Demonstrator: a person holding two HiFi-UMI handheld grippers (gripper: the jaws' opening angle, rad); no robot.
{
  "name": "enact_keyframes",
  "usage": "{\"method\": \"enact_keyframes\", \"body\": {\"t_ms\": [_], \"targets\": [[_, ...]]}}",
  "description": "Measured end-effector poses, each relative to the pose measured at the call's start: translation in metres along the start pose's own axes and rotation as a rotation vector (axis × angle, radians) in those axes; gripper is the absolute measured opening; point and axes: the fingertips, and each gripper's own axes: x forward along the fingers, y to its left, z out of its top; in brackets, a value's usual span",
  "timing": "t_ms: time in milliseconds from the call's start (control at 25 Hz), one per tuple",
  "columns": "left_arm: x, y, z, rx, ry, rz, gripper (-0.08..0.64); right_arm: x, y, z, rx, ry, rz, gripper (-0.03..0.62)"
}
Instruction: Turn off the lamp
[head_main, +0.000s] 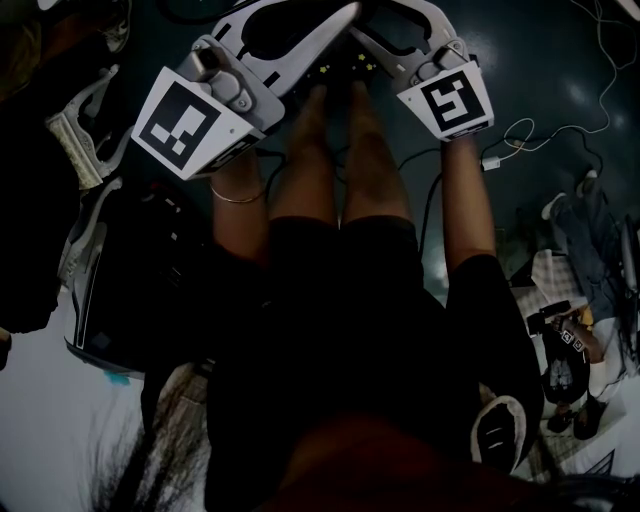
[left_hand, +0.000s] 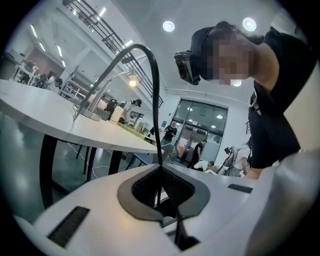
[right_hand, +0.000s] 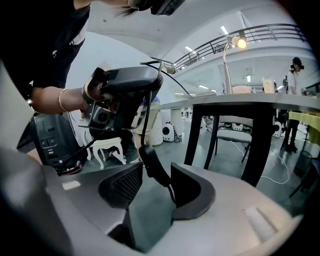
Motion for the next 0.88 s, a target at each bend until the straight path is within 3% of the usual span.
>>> {"method": "enact_keyframes", "body": {"t_ms": [520, 680, 880], "targets": [[-0.013, 0.007, 0.001, 0.039, 0.002, 0.038, 0.012, 0.007, 0.018, 0.000, -0.002, -0.012, 0.076, 0.120], [-0.013, 0.014, 0.008, 0.001, -0.048, 0.070, 0.012, 0.008, 0.020, 0.002, 0.009, -0.020, 0.092, 0.117], [-0.015, 0.018, 0.008, 0.015, -0.052, 0.095, 0.012, 0.007, 0.023, 0.002, 0.018, 0.006, 0.097, 0.112]]}}
